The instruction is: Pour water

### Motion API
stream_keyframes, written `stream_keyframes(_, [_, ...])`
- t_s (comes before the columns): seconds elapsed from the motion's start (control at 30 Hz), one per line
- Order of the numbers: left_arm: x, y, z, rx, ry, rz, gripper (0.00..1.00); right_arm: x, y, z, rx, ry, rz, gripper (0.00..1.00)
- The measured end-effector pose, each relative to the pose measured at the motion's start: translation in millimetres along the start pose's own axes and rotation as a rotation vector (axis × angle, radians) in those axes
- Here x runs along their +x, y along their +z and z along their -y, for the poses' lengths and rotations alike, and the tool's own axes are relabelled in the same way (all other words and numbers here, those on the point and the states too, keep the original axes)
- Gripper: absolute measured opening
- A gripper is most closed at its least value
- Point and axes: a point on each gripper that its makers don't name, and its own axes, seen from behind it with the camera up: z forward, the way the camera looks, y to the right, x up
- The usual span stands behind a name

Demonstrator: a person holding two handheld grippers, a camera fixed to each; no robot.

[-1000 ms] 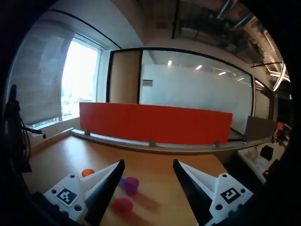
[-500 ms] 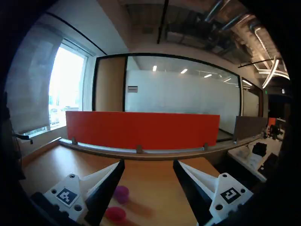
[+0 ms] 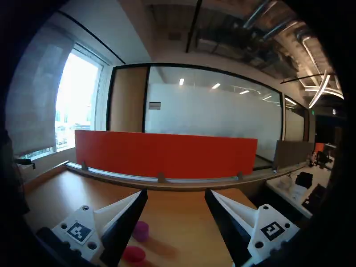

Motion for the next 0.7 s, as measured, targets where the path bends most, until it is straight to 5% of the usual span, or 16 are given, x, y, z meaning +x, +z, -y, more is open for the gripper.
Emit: stream_keyframes(0.7, [-62.5,20.2,-3.4,0.034,0.005,-0.120,0.89,-36.8,18.8,19.7,0.000,-0.006,0.007,1.00])
